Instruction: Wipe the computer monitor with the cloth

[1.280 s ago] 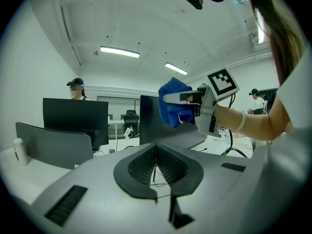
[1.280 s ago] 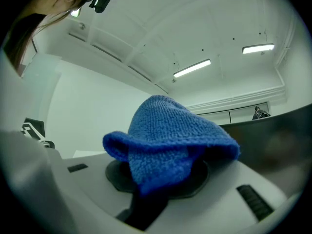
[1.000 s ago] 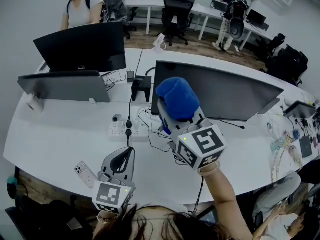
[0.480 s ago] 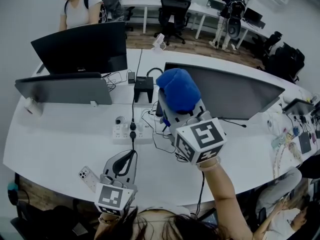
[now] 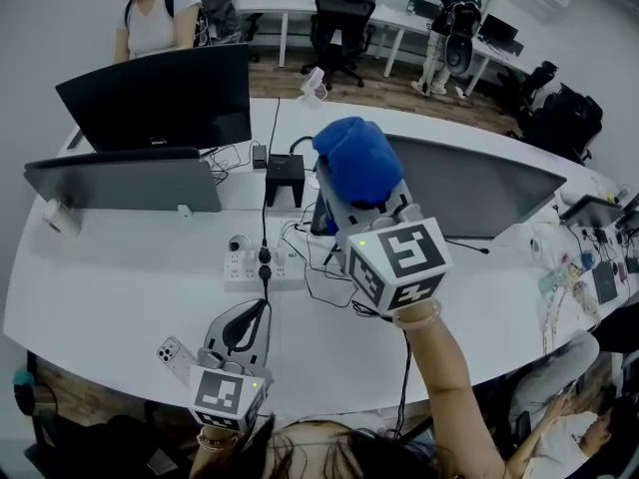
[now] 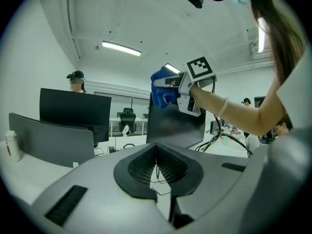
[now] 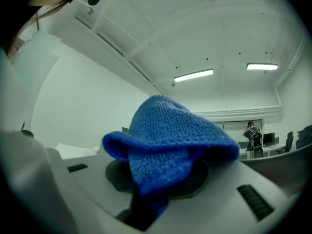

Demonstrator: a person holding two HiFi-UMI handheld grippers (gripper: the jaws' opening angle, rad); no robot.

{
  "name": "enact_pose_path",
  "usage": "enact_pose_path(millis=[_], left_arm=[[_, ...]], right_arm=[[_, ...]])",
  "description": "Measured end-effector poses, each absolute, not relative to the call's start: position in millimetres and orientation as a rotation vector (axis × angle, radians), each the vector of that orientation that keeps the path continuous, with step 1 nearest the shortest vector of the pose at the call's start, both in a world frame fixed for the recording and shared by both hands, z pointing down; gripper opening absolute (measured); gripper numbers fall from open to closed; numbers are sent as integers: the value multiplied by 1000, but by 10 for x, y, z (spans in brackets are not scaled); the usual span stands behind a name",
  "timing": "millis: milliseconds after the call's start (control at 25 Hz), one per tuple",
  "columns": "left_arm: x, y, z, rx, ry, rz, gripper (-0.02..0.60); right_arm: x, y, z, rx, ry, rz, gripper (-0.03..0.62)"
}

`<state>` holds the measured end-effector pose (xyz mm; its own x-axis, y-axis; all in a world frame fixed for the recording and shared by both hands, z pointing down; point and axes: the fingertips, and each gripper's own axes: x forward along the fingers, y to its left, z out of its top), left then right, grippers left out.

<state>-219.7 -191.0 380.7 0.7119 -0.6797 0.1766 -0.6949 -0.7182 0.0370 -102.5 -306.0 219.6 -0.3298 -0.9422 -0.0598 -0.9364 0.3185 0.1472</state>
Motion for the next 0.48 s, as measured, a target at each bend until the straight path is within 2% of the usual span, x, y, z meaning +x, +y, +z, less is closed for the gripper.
enact_pose_path(millis=[480], left_arm=[[-1995,-1808,3827,2788,-1152,233,9]], right_arm=[[-867,-3237,2218,1780,-2503,-178,100]])
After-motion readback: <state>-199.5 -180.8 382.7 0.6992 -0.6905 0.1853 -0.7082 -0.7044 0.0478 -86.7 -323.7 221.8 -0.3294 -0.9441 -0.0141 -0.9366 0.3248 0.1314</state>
